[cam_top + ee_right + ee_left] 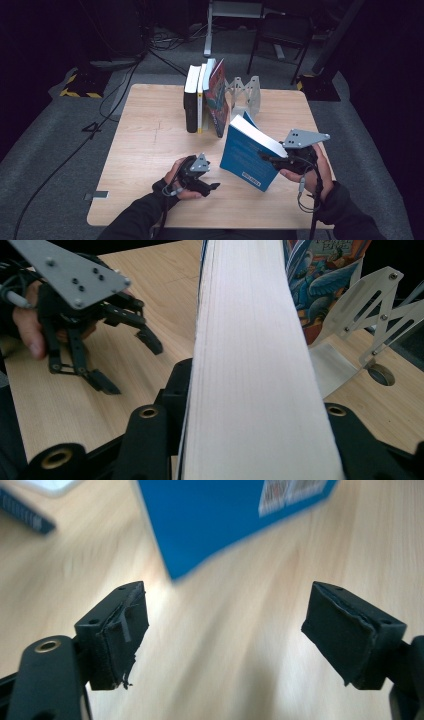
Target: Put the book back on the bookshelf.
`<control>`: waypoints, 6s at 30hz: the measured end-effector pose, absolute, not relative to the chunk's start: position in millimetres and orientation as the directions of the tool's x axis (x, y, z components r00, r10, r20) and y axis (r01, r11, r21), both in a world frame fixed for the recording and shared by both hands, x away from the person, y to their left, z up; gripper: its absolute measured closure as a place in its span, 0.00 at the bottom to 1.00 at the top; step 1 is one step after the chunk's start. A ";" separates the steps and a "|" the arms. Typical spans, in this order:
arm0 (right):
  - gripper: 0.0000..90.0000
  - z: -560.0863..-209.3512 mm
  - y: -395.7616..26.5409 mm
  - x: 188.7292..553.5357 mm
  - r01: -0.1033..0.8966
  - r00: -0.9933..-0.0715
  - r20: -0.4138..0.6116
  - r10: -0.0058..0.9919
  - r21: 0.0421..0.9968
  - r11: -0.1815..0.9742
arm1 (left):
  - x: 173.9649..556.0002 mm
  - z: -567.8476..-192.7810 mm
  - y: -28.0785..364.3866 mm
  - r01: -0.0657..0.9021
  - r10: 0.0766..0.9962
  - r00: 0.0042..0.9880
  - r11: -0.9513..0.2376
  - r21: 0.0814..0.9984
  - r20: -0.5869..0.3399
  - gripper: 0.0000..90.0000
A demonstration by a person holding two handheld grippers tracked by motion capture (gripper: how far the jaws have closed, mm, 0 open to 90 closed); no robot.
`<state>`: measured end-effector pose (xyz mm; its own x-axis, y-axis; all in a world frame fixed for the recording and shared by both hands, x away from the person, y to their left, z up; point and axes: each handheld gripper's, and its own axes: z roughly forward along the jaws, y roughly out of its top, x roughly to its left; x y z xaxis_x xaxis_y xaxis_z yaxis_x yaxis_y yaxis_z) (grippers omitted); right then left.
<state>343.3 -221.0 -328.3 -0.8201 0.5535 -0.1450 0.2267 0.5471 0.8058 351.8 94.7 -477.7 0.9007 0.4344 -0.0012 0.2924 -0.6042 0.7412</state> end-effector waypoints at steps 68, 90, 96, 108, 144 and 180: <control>0.67 -278.9 -213.1 459.7 0.319 -0.655 -0.144 0.742 0.838 0.444 | 336.0 -504.3 139.1 0.419 0.567 0.823 -0.589 0.692 -0.016 0.19; 0.67 -272.2 -187.6 515.3 0.365 -0.550 -0.063 0.833 0.879 0.308 | 337.2 -504.3 138.5 0.412 0.554 0.832 -0.594 0.691 -0.020 0.19; 0.67 -269.8 -180.3 524.9 0.360 -0.528 -0.058 0.847 0.888 0.285 | 337.6 -504.2 138.2 0.409 0.549 0.835 -0.597 0.690 -0.019 0.19; 0.67 -280.9 -181.6 545.3 0.361 -0.465 -0.038 0.884 0.904 0.228 | 337.8 -504.3 138.0 0.401 0.540 0.842 -0.602 0.690 -0.018 0.19; 0.67 -268.0 -200.7 520.8 0.325 -0.489 -0.049 0.871 0.916 0.234 | 338.6 -504.3 136.1 0.395 0.532 0.847 -0.605 0.691 -0.018 0.19; 0.65 -318.8 -200.4 517.3 0.318 -0.498 0.008 0.867 0.932 0.174 | 339.3 -504.4 135.2 0.384 0.514 0.858 -0.612 0.691 -0.021 0.18</control>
